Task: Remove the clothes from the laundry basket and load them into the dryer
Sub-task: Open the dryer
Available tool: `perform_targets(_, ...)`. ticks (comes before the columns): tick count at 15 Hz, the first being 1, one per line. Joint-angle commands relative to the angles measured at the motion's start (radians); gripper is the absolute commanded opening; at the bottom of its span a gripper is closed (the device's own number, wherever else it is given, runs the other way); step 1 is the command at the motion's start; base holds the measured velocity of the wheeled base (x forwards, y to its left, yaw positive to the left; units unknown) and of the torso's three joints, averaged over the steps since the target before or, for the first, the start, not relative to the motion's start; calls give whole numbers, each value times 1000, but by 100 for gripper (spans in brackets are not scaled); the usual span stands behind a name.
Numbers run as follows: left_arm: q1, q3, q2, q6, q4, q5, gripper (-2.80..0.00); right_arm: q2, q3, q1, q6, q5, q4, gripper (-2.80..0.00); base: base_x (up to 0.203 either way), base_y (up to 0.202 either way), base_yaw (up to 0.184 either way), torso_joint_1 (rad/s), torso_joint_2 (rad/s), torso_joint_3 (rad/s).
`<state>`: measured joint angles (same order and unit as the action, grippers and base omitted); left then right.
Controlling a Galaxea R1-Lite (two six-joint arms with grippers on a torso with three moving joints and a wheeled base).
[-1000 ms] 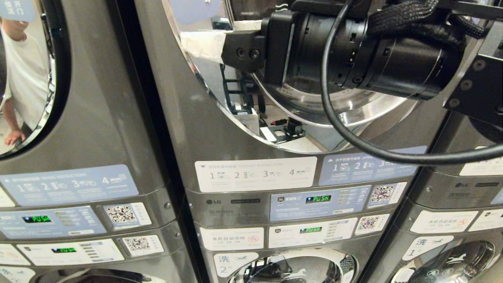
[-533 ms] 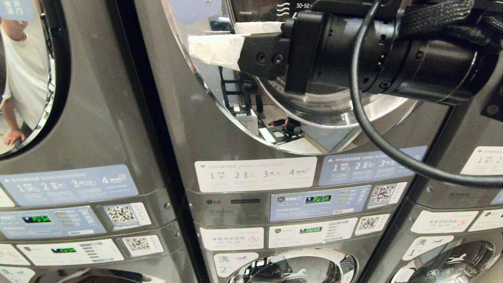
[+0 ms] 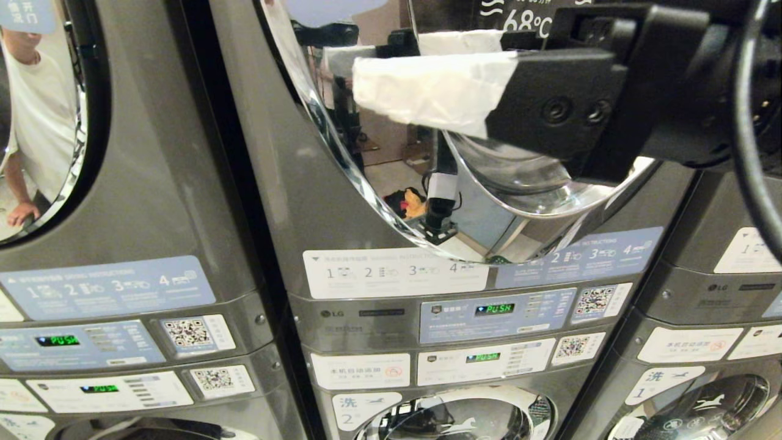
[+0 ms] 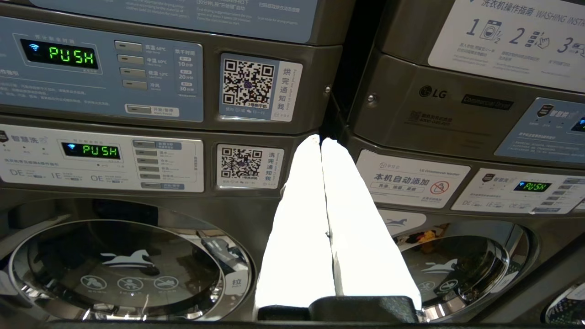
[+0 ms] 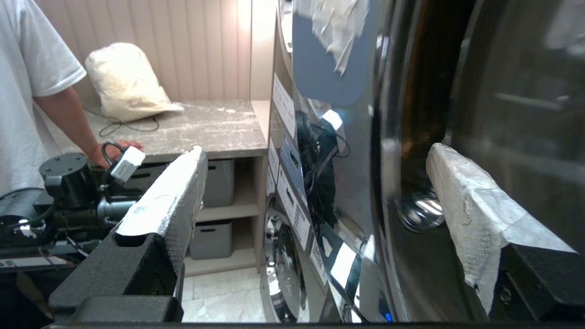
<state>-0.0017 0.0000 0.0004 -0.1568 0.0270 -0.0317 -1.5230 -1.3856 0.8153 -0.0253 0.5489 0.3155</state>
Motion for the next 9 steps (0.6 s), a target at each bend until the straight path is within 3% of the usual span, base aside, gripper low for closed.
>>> perform_targets(1,0,28,0,-1,1,-1,-280,66,20,-1,1,4,2,0,0,0,0,0,0,0)
perform_targets(4,0,28,0,-1,1,-1,-280,270,158,-1,25,6,-33,0,0,0,0,0,0,0)
perform_targets(7,0,28,0,-1,1,-1,-280,421,287,-2,40,-15,-153,0,0,0,0,0,0,0)
perform_targets(9,0,28,0,-1,2,-1,-280,422,291,-4,45,-174,-166,0,0,0,0,0,0,0)
